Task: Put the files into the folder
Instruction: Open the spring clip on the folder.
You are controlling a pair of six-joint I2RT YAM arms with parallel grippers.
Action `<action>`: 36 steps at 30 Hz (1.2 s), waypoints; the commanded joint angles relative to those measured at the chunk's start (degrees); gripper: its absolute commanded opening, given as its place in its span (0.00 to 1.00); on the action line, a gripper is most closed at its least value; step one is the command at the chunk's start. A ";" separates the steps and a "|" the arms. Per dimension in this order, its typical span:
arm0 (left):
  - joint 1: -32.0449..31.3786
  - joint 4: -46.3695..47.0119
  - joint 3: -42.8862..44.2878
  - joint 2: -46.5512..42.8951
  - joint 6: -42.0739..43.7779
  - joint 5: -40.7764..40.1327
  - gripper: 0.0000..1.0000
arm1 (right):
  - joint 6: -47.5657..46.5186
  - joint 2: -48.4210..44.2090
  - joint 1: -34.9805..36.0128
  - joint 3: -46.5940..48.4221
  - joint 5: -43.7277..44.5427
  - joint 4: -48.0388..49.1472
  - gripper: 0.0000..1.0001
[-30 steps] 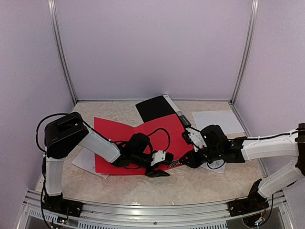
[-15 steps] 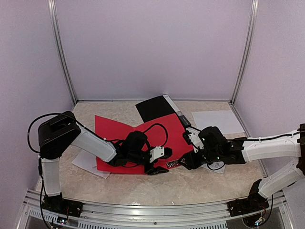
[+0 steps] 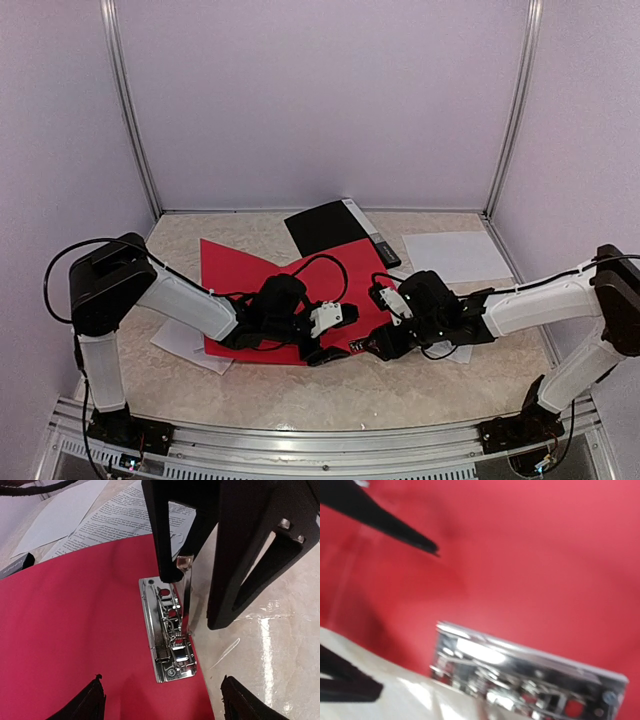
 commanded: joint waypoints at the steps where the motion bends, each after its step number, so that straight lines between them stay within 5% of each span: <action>1: -0.33 -2.27 -2.76 -4.03 -1.63 -6.56 0.78 | -0.62 0.83 1.13 2.77 -1.90 3.18 0.57; 16: -0.22 -7.00 -5.19 -7.51 -5.50 -17.15 0.80 | 1.31 6.10 6.59 8.25 -3.11 3.42 0.57; 31: 1.43 -11.94 -9.89 -14.11 -4.61 -18.78 0.82 | 2.31 11.48 8.81 12.20 -4.89 4.84 0.77; 36: 1.69 -11.74 -11.19 -15.70 -4.35 -18.22 0.89 | 1.24 10.40 8.94 13.16 -5.64 3.86 0.83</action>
